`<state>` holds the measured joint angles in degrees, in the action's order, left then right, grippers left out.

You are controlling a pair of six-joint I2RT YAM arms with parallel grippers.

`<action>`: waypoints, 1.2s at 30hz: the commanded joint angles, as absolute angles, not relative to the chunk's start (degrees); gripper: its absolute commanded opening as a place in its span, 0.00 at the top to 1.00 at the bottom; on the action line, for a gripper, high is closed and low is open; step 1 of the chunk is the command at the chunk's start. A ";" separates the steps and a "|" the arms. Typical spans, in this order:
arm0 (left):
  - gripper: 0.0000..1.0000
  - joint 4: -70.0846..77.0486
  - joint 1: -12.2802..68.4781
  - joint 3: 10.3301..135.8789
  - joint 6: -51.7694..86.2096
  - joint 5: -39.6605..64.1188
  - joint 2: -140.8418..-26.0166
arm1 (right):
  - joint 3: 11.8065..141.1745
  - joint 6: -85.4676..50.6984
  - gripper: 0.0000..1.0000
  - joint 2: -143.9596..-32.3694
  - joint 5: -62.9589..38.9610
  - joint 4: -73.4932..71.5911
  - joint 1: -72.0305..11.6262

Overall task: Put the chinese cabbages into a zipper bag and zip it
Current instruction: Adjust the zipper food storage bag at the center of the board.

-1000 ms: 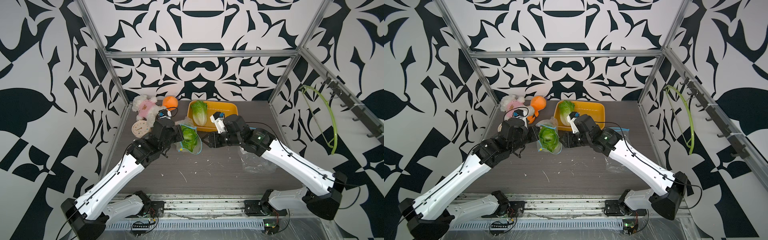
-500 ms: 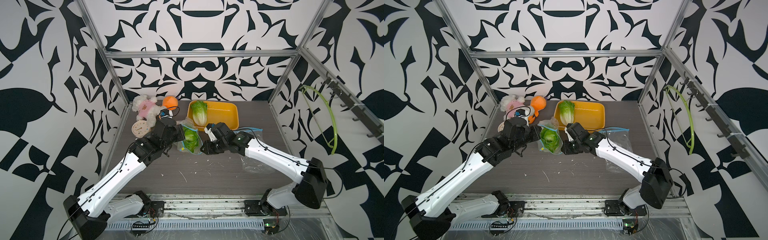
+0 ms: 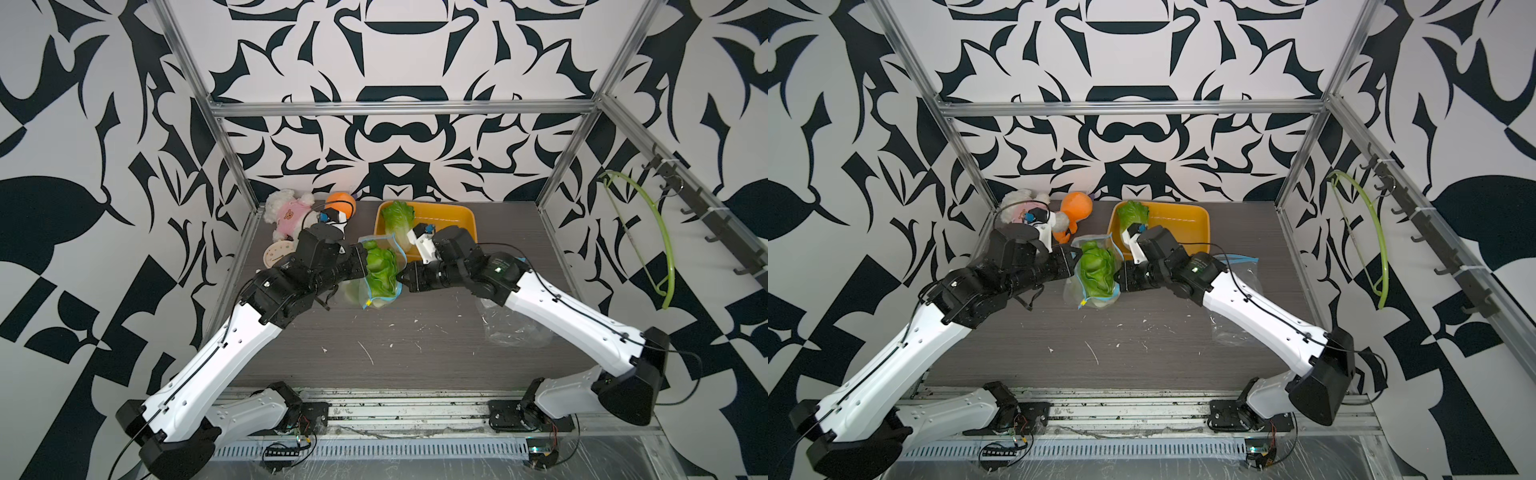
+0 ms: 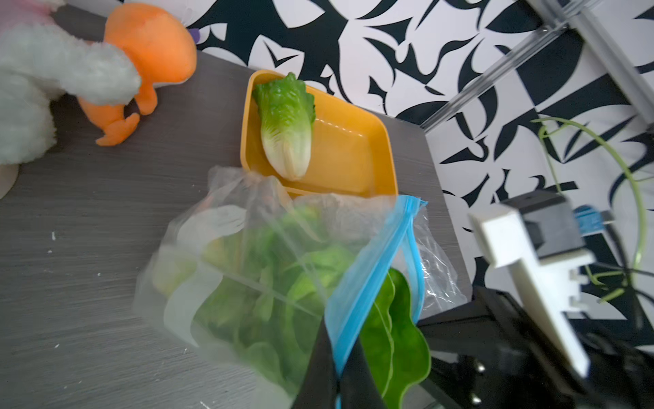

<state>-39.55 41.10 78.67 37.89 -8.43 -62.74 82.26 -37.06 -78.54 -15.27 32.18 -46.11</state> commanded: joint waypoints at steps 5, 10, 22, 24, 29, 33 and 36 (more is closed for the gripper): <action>1.00 -43.13 41.07 82.41 34.15 -9.49 -64.21 | 89.64 -39.57 1.00 -79.18 -16.71 37.18 -44.65; 1.00 -40.58 41.05 81.66 33.86 -8.20 -67.15 | 86.00 -42.75 1.00 -77.56 -14.83 33.13 -44.58; 0.52 -38.91 41.04 78.59 29.14 -12.34 -61.35 | 78.76 -48.90 1.00 -78.21 -12.98 25.04 -41.34; 0.50 -37.31 41.20 75.78 27.32 -10.22 -58.03 | 78.19 -49.22 1.00 -78.13 -12.01 24.72 -40.90; 0.45 -28.32 43.33 62.85 22.52 -3.20 -47.11 | 77.77 -50.50 1.00 -77.72 -10.35 22.79 -40.19; 0.38 -21.76 44.56 55.30 17.39 -0.42 -43.77 | 78.29 -49.83 1.00 -78.38 -10.52 23.59 -40.05; 0.38 -19.19 44.71 53.20 14.03 5.43 -46.19 | 78.35 -49.68 1.00 -78.69 -10.55 22.88 -39.86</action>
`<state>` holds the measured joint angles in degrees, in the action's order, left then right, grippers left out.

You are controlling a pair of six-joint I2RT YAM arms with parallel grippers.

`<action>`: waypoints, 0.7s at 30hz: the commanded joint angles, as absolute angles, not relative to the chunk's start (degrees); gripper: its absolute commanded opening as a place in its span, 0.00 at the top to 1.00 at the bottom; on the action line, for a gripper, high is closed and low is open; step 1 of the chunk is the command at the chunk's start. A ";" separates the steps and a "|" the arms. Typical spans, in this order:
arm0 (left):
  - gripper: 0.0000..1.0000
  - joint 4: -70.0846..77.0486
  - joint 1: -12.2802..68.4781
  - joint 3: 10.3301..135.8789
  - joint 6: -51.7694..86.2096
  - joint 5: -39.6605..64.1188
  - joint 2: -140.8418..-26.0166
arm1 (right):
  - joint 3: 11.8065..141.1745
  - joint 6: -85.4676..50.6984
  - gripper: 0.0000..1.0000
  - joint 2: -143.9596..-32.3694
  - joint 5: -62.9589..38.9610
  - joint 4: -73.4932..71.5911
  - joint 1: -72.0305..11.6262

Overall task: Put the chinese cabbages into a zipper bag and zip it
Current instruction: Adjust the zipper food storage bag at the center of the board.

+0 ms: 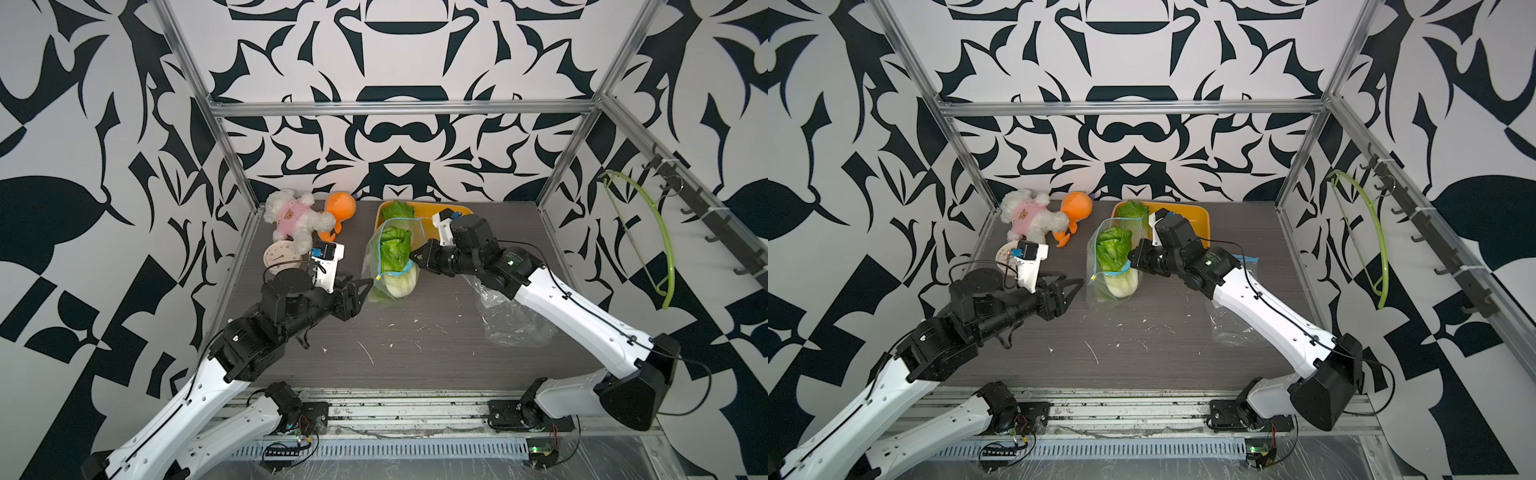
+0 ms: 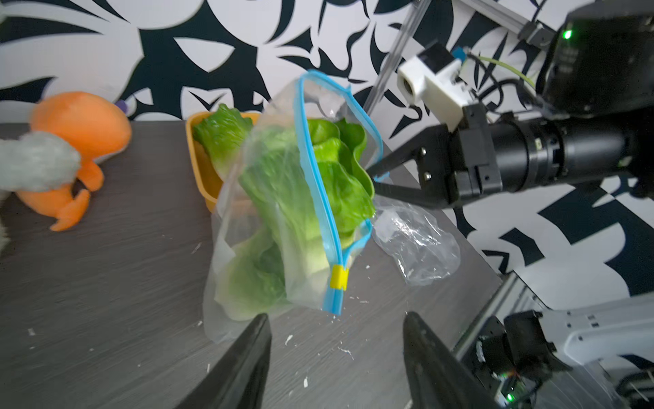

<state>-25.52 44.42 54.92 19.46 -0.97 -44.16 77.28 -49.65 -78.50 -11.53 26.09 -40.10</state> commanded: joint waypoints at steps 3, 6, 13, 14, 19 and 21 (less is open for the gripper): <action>0.38 -15.62 45.51 50.47 10.46 6.14 -48.83 | 78.75 -49.53 1.00 -79.26 -11.05 22.99 -39.73; 0.40 -13.37 45.62 49.35 8.09 2.25 -50.81 | 79.26 -49.22 1.00 -79.61 -11.51 23.21 -39.64; 0.58 -2.87 45.62 45.21 4.74 -0.44 -51.32 | 78.84 -48.72 1.00 -79.34 -12.39 22.98 -39.37; 0.61 -2.11 45.62 45.09 4.05 0.66 -51.69 | 78.84 -48.69 1.00 -79.31 -12.39 22.97 -39.37; 0.82 -1.83 45.62 45.62 0.42 2.19 -52.79 | 79.70 -47.05 1.00 -79.45 -12.31 23.87 -39.29; 0.90 -0.74 45.62 45.44 -0.38 1.70 -52.65 | 80.42 -46.21 1.00 -79.30 -12.18 24.67 -39.29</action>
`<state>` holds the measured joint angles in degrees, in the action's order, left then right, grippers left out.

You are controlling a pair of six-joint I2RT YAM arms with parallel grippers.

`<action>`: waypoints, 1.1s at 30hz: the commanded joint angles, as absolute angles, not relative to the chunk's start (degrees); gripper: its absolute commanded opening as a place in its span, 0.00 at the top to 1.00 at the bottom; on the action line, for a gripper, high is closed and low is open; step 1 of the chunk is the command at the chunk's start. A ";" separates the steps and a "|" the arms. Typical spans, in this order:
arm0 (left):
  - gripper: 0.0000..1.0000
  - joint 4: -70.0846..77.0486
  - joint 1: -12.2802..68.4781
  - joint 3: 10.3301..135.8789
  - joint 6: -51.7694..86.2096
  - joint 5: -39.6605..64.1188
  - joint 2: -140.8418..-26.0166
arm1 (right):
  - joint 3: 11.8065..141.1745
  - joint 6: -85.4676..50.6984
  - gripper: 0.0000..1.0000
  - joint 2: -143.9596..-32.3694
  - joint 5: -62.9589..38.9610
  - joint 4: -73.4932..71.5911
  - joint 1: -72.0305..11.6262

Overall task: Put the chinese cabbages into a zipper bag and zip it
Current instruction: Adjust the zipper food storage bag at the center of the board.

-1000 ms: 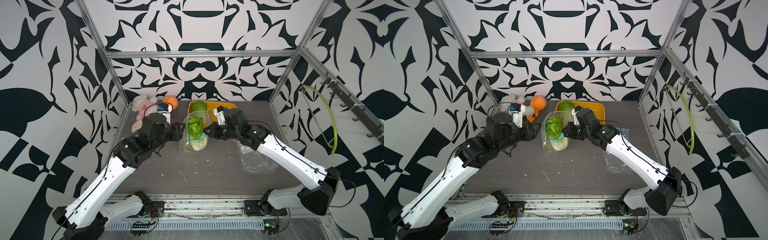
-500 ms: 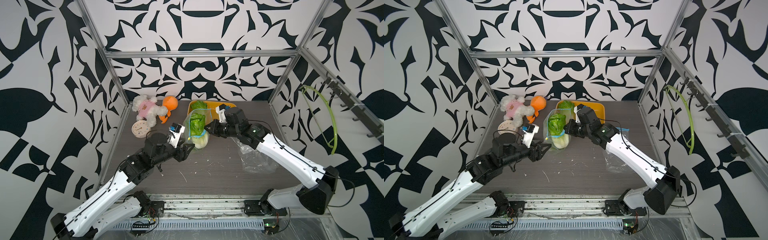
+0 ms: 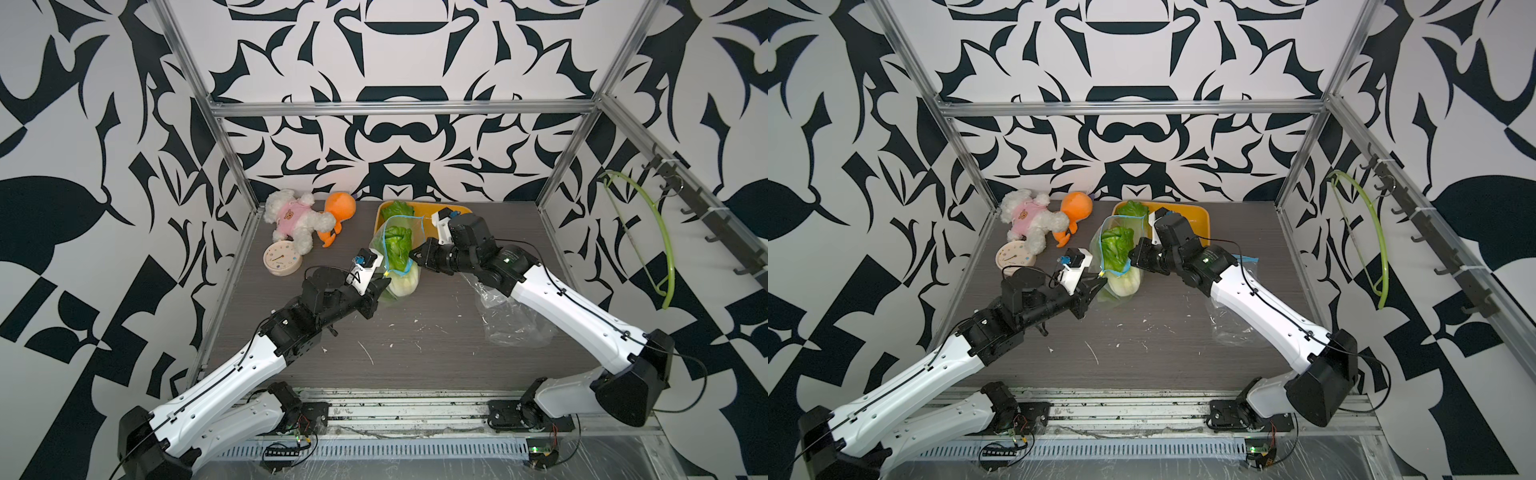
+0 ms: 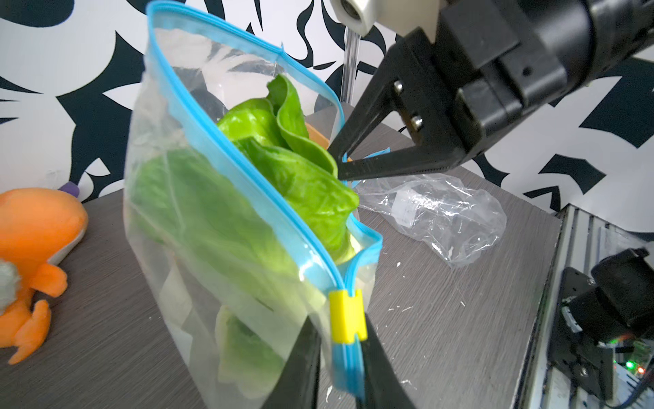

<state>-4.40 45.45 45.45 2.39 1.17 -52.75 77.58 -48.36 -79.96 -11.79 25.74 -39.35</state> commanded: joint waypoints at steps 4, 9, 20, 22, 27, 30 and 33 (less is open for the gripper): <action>1.00 -1.99 45.62 46.67 -1.58 0.88 -53.26 | 81.85 -44.28 0.98 -78.95 -11.48 27.12 -39.20; 1.00 -3.48 45.62 47.73 -2.90 0.88 -53.57 | 84.73 -40.88 0.81 -78.93 -10.48 31.73 -39.15; 1.00 -6.76 45.62 50.66 -3.23 0.77 -54.30 | 103.73 -25.48 0.73 -84.95 -7.48 50.54 -41.64; 1.00 -6.92 45.62 51.01 -3.21 0.72 -54.49 | 108.35 -23.46 0.72 -88.40 -7.02 54.69 -43.06; 1.00 -7.45 45.62 52.19 -2.29 0.08 -55.18 | 110.17 -23.47 0.74 -92.18 -2.85 57.82 -45.27; 1.00 -7.34 45.62 52.59 -1.89 -0.83 -56.04 | 110.49 -23.21 0.74 -91.46 -0.12 57.82 -46.34; 1.00 -7.73 45.62 53.39 -1.10 -2.00 -56.63 | 109.41 -22.02 0.74 -89.52 -0.98 55.95 -47.44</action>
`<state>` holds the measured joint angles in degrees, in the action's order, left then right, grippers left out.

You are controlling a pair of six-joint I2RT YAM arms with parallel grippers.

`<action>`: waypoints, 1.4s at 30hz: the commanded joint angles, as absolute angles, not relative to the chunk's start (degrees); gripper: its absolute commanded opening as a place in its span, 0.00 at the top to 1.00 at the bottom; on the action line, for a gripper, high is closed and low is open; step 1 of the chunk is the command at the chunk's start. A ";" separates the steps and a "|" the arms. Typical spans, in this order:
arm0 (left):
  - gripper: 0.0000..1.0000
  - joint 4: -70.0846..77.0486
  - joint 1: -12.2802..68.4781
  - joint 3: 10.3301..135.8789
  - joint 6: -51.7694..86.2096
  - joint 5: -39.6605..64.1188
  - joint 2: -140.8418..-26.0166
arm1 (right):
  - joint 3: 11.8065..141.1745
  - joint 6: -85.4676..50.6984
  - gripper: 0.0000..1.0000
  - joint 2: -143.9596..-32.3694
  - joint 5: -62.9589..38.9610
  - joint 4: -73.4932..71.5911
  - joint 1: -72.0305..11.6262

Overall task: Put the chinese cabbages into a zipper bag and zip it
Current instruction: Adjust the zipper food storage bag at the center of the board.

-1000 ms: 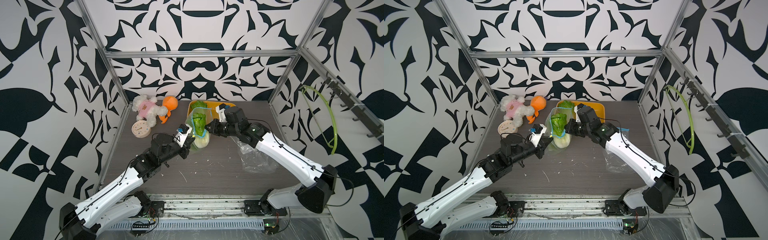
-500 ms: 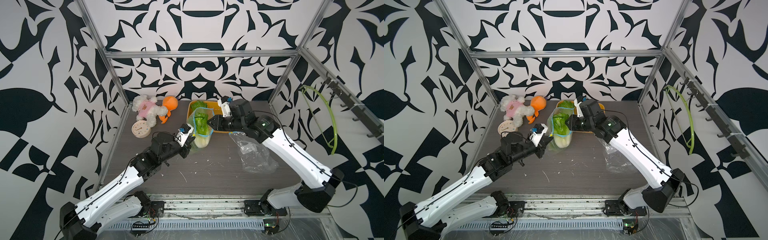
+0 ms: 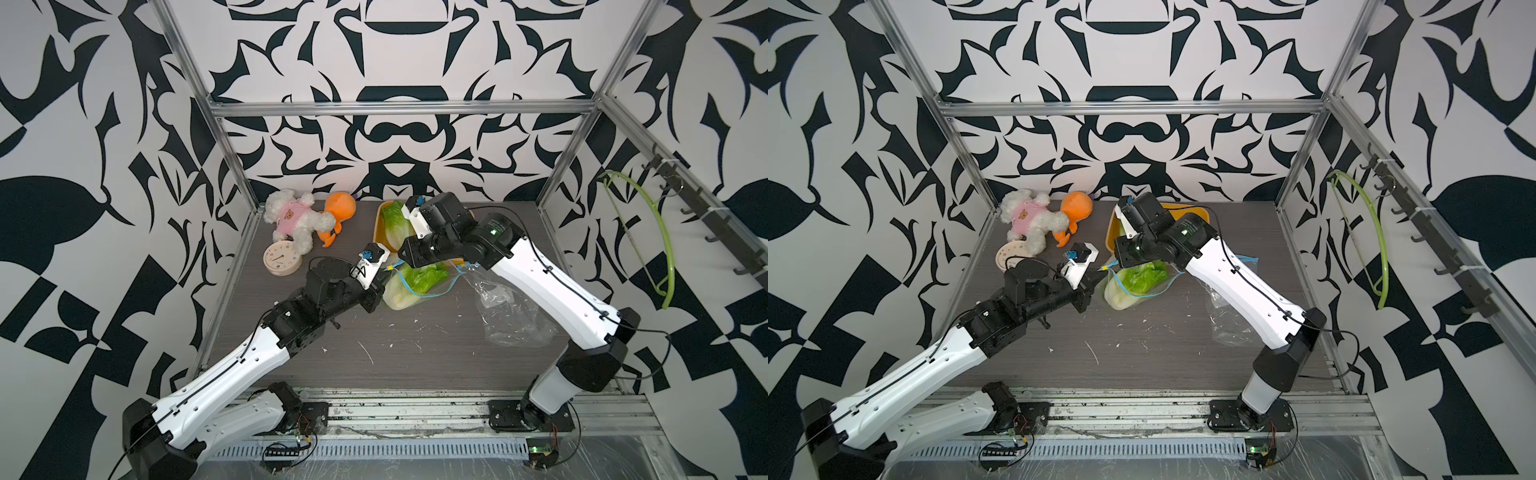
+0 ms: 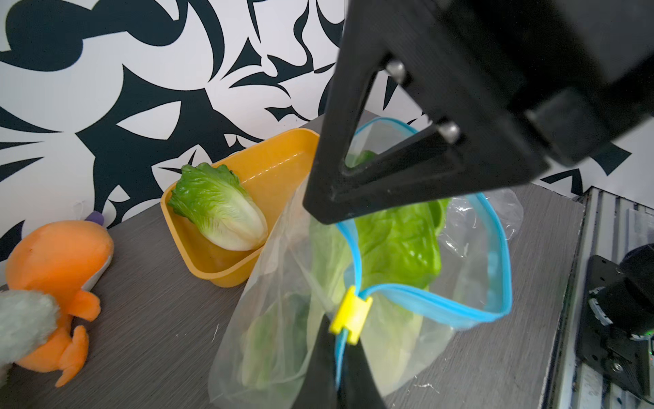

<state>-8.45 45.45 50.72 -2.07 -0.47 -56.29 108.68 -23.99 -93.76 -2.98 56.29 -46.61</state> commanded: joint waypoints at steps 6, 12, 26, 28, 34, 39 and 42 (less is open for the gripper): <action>1.00 -7.34 45.62 54.43 1.16 -4.49 -57.25 | 112.42 -20.73 0.73 -88.16 2.71 61.01 -51.23; 1.00 -7.91 45.62 55.13 1.84 -6.86 -56.88 | 112.04 -20.17 0.75 -87.75 9.63 64.42 -51.60; 1.00 -9.11 45.62 56.81 5.23 -11.70 -56.60 | 98.27 -21.35 0.96 -90.31 11.65 54.88 -46.52; 1.00 -9.77 45.62 57.52 6.41 -13.89 -56.43 | 96.20 -20.75 0.98 -90.35 11.94 53.66 -45.56; 1.00 -9.93 45.53 57.77 8.80 -14.30 -56.31 | 90.37 -16.63 1.00 -89.79 11.69 45.51 -44.21; 1.00 -10.65 45.53 58.78 9.63 -16.50 -57.81 | 92.81 -18.97 1.00 -87.59 3.62 43.40 -44.21; 1.00 -10.74 45.53 59.59 10.93 -17.14 -57.89 | 93.77 -19.12 0.94 -84.85 3.34 44.98 -44.04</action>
